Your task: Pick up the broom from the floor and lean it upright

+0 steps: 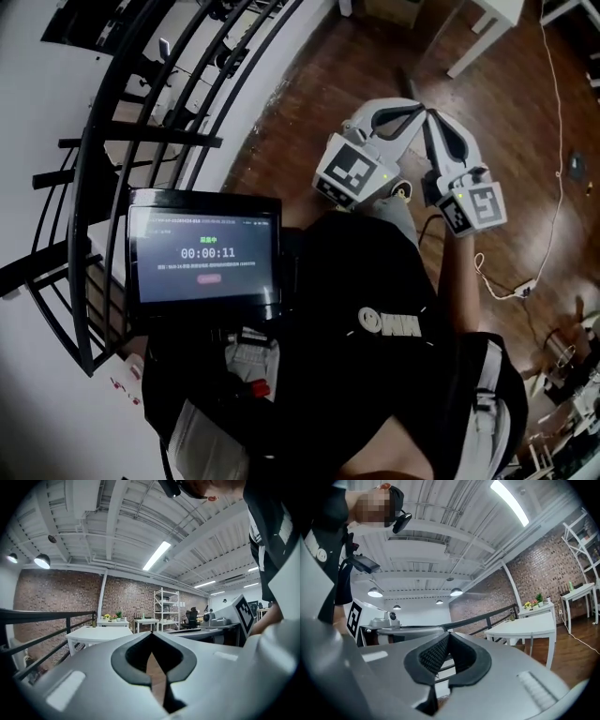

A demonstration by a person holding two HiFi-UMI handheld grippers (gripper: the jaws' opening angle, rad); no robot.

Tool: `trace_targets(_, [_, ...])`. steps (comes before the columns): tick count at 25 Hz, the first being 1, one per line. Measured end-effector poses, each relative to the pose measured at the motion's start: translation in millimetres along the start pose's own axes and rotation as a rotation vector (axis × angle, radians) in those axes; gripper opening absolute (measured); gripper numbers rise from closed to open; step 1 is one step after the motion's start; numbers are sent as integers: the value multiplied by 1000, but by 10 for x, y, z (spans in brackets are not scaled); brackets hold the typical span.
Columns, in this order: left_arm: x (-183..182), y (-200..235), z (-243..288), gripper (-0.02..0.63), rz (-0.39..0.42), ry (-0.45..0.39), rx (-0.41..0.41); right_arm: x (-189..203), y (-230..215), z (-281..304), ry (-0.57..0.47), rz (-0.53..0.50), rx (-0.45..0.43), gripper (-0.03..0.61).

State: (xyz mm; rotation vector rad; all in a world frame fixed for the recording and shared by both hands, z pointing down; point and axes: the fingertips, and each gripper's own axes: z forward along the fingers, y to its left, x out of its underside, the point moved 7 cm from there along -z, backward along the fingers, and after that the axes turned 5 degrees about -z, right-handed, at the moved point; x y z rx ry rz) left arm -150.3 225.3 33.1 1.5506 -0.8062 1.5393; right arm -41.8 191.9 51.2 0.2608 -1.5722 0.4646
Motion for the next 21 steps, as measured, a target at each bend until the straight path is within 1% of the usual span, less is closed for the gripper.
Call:
trace_targets(2, [-17, -2, 43, 12, -5, -2, 0, -19, -5, -3, -13, 10, 2, 2])
trace_targets(4, [-19, -38, -22, 12, -7, -10, 6, -15, 64, -45, -8, 4, 21, 2])
trace_targets(9, [-59, -297, -546, 12, 0, -37, 19, -38, 600, -281, -21, -38, 57, 2])
trace_targets(11, [-63, -360, -639, 11, -6, -48, 21, -49, 700, -340, -32, -43, 66, 0])
trace_targets(16, [-184, -229, -433, 11, 19, -70, -10, -171, 475, -184, -56, -58, 44, 0])
trace_targets(21, [-357, -281, -251, 11, 14, -82, -18, -380, 318, -228, -59, -79, 34, 0])
